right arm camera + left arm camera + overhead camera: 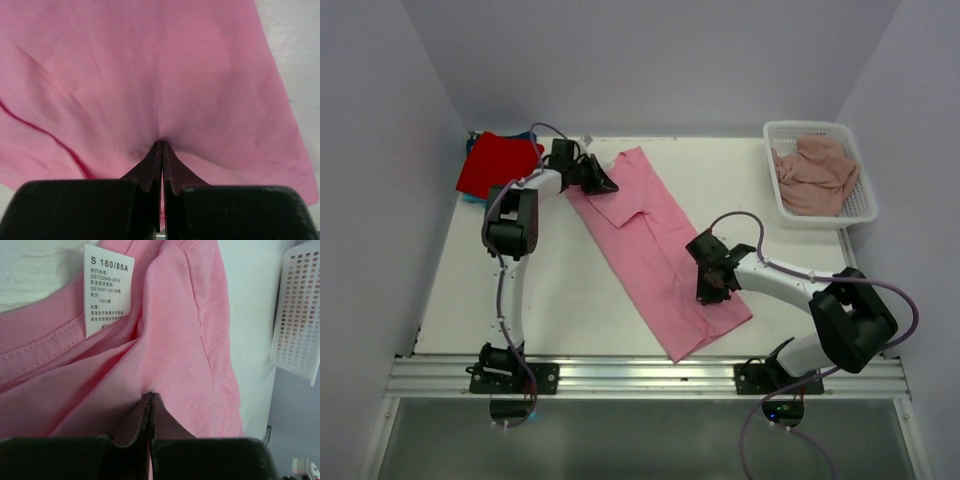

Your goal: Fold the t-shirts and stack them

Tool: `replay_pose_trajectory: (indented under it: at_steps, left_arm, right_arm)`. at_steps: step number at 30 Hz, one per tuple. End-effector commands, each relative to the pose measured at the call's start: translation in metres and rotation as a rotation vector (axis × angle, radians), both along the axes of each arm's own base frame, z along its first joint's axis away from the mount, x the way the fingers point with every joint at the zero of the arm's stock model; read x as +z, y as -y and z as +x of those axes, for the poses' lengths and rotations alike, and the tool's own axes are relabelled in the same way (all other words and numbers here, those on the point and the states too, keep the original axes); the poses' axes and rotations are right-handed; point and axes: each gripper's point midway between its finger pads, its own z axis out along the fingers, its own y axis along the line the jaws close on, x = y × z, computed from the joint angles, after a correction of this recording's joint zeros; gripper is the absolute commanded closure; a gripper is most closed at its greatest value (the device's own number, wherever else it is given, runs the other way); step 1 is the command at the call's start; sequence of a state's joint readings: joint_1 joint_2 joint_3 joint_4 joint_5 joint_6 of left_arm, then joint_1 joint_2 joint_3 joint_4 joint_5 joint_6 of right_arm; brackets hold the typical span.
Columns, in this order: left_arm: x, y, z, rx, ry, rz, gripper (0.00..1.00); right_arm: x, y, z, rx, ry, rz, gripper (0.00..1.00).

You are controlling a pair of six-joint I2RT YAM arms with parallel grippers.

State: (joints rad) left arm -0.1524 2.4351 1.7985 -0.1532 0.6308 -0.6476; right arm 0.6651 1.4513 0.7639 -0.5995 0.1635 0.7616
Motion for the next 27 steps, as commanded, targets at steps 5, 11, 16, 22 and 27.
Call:
replay_pose_trajectory:
  at_steps: [5,11,16,22,27]
  left_arm:
    - [-0.033,0.017,0.002,-0.057,-0.033,-0.133,0.97]
    - [-0.035,0.034,0.012,-0.108,-0.020,-0.290,0.94]
    - [-0.019,0.042,0.019,-0.127,0.031,-0.400,0.92]
    - [0.001,0.050,0.041,-0.140,0.069,-0.520,0.89]
    - [-0.006,0.051,0.056,-0.101,0.074,-0.535,0.90]
  right_arm:
    - [0.005,-0.039,-0.022,0.037,-0.061,0.164,1.00]
    - [0.010,-0.080,-0.050,0.113,-0.090,0.242,1.00]
    - [0.013,-0.110,-0.066,0.170,-0.099,0.273,1.00]
    - [0.015,-0.135,-0.080,0.229,-0.107,0.277,1.00]
    - [0.021,-0.148,-0.080,0.244,-0.088,0.287,1.00]
